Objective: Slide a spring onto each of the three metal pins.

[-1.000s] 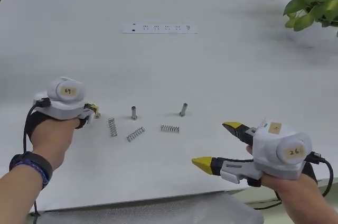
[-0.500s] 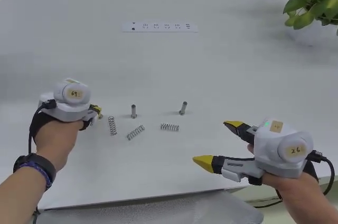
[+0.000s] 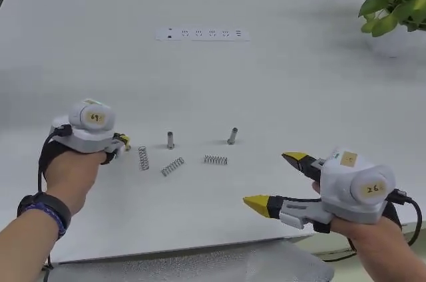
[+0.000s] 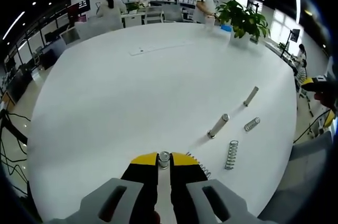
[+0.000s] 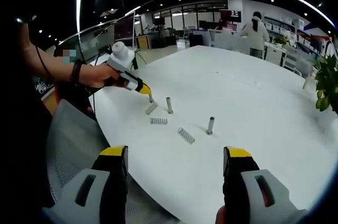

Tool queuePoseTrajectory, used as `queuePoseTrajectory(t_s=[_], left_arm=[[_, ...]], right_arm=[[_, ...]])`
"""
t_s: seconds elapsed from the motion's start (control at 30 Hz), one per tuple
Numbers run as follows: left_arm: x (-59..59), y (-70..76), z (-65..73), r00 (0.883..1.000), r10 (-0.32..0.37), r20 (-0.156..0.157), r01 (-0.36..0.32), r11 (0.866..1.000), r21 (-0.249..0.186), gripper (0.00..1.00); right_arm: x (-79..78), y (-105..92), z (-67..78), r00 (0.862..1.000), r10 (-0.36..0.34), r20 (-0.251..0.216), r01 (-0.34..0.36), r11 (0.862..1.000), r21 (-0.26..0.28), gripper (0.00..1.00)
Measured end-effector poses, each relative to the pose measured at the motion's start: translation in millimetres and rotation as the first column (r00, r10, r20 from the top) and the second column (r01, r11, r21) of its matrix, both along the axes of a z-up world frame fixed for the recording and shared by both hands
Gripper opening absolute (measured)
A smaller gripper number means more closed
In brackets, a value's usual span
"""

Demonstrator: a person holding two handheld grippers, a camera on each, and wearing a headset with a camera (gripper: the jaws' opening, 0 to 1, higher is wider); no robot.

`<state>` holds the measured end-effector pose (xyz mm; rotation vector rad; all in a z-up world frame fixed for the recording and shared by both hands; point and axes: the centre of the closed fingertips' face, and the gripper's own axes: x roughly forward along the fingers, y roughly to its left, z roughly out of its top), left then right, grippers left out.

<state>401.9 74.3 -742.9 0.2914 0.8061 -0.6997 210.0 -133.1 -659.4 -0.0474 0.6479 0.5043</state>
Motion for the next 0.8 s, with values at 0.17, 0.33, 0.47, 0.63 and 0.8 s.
queuePoseTrajectory(t_s=[0.17,0.33,0.47,0.63,0.8], left_arm=[[-0.8,0.8,-3.5,1.000,0.003,-0.003,-0.003,1.000,0.007,0.00],[-0.7,1.1,-5.1,1.000,0.008,-0.005,-0.007,1.000,0.010,0.00],[-1.1,1.5,-7.0,1.000,0.008,-0.008,-0.008,1.000,0.012,0.00],[-3.2,1.2,-8.8,0.999,0.015,-0.029,-0.015,1.000,-0.009,0.01],[-6.6,3.3,-12.5,0.999,0.022,-0.050,-0.023,1.000,-0.016,0.07]], right_arm=[[-1.1,-2.5,1.5,1.000,-0.006,0.002,0.006,1.000,-0.002,0.72],[-2.6,-3.5,1.9,1.000,-0.008,0.000,0.008,1.000,-0.003,0.72],[-2.8,-4.1,0.9,1.000,-0.009,-0.001,0.009,1.000,-0.004,0.72],[-3.2,-3.3,0.9,1.000,-0.008,-0.002,0.008,1.000,0.004,0.72],[-2.9,-2.9,1.5,1.000,-0.006,-0.002,0.006,1.000,0.002,0.72]])
